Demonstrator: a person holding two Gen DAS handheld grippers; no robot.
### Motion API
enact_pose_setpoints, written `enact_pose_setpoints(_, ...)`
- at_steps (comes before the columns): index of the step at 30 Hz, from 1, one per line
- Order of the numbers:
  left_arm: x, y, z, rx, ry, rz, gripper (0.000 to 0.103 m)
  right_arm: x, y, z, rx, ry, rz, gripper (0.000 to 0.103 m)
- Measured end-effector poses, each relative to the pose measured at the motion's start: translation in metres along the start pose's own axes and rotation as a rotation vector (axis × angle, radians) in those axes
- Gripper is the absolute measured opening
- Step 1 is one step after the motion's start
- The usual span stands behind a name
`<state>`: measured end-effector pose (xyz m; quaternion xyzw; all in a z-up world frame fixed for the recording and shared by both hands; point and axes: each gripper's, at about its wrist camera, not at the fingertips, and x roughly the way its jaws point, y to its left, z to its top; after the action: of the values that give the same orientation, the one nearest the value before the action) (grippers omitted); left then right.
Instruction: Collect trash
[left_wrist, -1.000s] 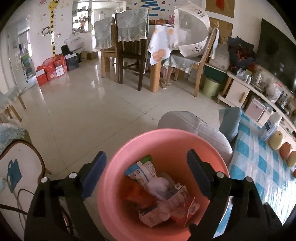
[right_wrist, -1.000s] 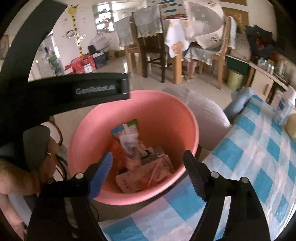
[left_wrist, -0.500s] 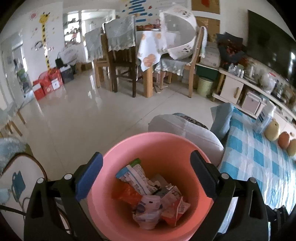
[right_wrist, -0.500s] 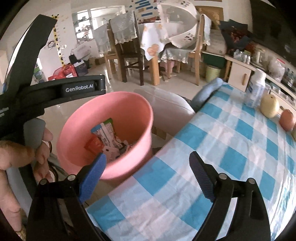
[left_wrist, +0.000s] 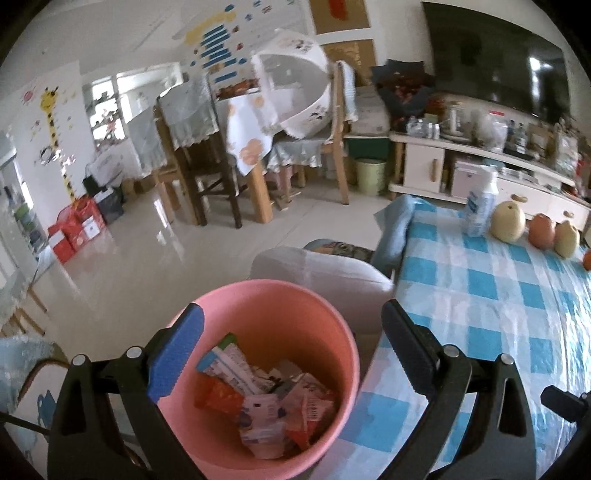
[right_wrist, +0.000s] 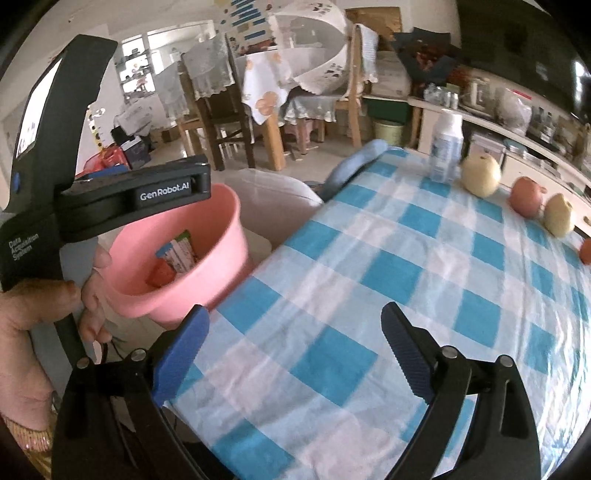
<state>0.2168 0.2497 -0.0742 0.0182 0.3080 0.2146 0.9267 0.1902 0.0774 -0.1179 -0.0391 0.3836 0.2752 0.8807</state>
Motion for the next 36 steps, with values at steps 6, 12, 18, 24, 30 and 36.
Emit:
enact_pose_setpoints(6, -0.01, -0.03, -0.004, 0.061, -0.022, -0.039, 0.097, -0.019, -0.025, -0.015, 0.047, -0.006, -0.042, 0.093)
enact_pose_setpoints(12, -0.025, -0.057, -0.01, 0.118, -0.046, -0.088, 0.097, -0.041, -0.048, -0.028, 0.092, -0.02, -0.083, 0.093)
enact_pose_setpoints(18, -0.043, -0.082, -0.024, 0.16, -0.05, -0.14, 0.097, -0.06, -0.063, -0.04, 0.105, -0.033, -0.128, 0.093)
enact_pose_setpoints(24, -0.059, -0.108, -0.04, 0.246, -0.056, -0.155, 0.097, -0.082, -0.076, -0.054, 0.126, -0.051, -0.163, 0.093)
enact_pose_setpoints(30, -0.082, -0.126, -0.055, 0.304, -0.072, -0.178, 0.097, -0.101, -0.085, -0.068, 0.141, -0.066, -0.195, 0.093)
enact_pose_setpoints(36, -0.109, -0.138, -0.066, 0.352, -0.102, -0.191, 0.097, -0.121, -0.093, -0.083, 0.158, -0.076, -0.224, 0.093)
